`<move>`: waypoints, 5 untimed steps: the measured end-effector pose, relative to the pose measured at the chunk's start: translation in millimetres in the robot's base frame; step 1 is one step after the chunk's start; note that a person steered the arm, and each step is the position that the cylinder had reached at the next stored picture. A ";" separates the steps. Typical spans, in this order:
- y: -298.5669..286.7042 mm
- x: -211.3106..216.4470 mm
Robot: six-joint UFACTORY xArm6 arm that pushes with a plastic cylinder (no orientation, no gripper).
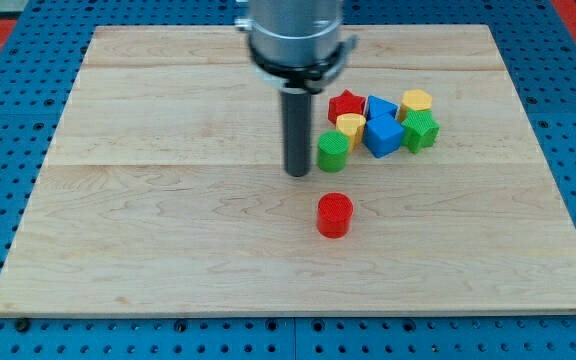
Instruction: Place the arm at the right top of the red circle
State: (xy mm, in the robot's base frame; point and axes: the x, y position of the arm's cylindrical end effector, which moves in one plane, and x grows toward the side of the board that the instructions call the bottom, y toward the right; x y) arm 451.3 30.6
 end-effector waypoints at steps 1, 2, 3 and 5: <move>44.2 0.0; 42.9 20.1; 64.9 84.4; -22.1 61.5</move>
State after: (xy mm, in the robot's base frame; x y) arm 512.7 8.5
